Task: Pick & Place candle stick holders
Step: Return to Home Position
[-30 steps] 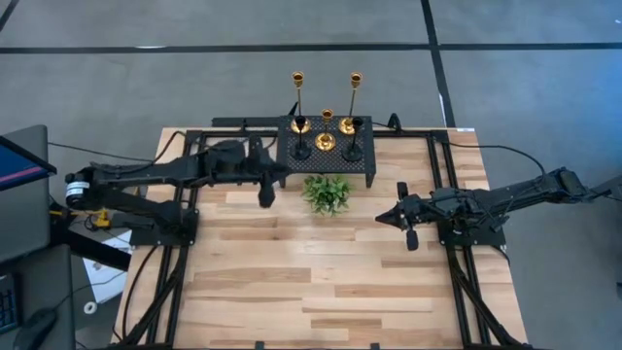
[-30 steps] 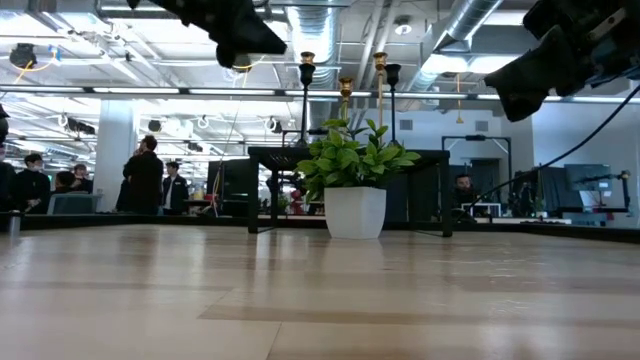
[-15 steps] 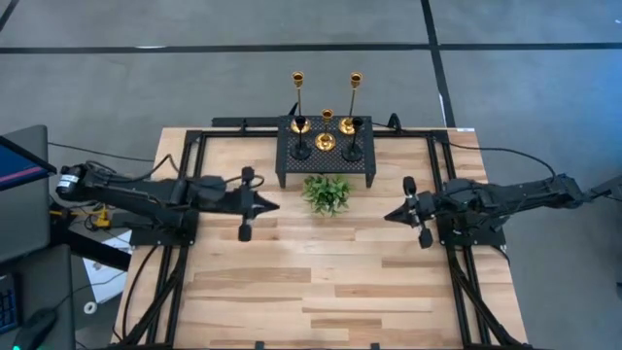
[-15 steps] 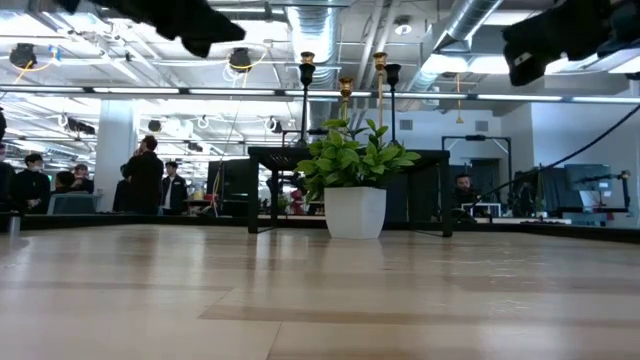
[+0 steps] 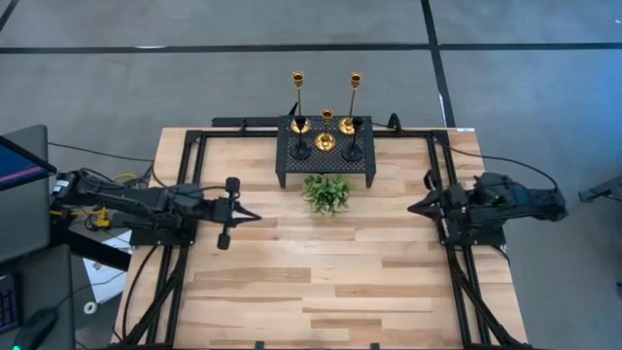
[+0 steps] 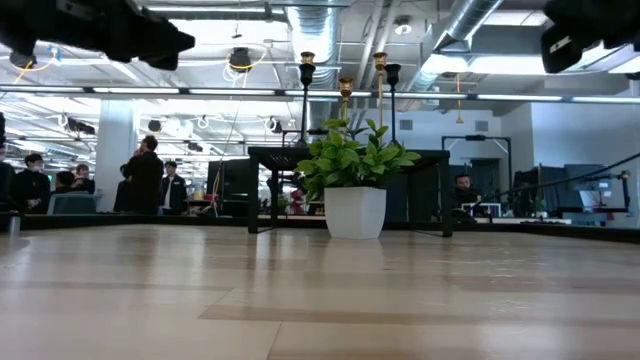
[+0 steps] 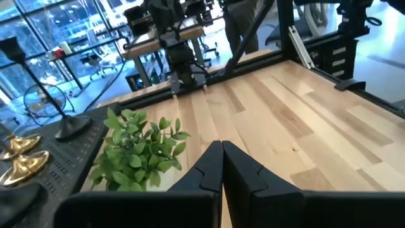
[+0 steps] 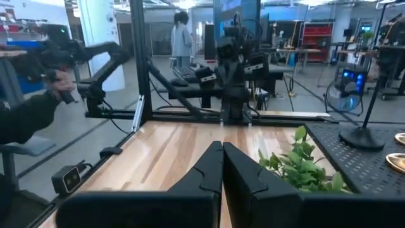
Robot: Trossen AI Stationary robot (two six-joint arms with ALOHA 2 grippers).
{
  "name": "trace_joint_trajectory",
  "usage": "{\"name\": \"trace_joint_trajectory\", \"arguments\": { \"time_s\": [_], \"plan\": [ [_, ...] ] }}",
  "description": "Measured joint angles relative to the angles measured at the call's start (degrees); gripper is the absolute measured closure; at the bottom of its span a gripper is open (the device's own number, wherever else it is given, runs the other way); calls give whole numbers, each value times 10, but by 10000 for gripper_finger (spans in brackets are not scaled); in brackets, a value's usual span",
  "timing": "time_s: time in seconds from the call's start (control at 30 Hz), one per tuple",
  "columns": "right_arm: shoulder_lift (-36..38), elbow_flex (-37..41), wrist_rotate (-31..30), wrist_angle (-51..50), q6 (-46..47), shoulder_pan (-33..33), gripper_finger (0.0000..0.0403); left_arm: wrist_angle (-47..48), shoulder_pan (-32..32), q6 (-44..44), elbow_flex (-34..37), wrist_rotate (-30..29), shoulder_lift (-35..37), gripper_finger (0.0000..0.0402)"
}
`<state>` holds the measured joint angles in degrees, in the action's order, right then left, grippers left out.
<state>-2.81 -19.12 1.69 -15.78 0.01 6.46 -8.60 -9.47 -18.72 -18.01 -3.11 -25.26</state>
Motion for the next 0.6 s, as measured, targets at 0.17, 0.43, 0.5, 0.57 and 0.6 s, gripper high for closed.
{"name": "trace_joint_trajectory", "arguments": {
  "time_s": [0.17, 0.43, 0.5, 0.57, 0.6],
  "plan": [
    [26, 0, 0, 1, 0, 0, 403, -6, 0, 1, 36, 0, 55, 398],
    [26, 0, -2, 6, 0, 0, 403, -13, 0, 13, 81, 0, 123, 398],
    [26, 0, -2, 6, 0, 0, 403, -16, 0, 16, 93, 0, 136, 397],
    [26, 0, -2, 13, 0, 0, 403, -20, 0, 21, 101, 0, 145, 397],
    [25, 0, -2, 16, 0, 0, 403, -24, 0, 23, 105, 0, 149, 397]
  ]
}}
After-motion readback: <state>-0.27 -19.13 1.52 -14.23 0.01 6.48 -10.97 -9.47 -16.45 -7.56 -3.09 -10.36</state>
